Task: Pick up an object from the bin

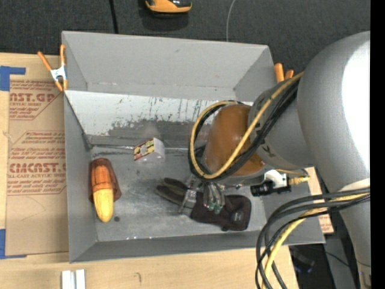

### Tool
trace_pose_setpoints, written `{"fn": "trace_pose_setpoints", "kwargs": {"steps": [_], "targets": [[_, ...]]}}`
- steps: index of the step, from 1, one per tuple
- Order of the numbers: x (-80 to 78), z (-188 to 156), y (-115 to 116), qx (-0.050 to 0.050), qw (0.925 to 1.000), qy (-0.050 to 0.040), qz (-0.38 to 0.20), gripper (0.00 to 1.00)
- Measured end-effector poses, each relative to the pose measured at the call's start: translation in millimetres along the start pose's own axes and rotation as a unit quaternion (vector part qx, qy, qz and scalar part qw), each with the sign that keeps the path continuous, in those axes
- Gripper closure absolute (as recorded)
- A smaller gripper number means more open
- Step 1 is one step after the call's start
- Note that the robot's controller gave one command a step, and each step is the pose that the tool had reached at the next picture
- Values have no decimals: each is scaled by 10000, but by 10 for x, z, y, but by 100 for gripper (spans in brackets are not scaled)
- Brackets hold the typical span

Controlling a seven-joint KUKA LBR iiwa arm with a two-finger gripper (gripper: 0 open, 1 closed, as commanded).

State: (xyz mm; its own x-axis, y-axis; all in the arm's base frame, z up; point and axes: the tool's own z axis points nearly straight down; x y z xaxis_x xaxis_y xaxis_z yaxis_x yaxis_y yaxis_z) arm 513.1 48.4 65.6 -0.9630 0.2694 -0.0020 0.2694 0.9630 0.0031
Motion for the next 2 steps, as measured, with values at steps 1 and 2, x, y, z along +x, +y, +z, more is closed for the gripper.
{"fn": "trace_pose_setpoints", "kwargs": {"steps": [1,2], "targets": [[0,0,0,0,10000,0,-1,100],[15,-40,-5,10,10000,25,-1,100]]}}
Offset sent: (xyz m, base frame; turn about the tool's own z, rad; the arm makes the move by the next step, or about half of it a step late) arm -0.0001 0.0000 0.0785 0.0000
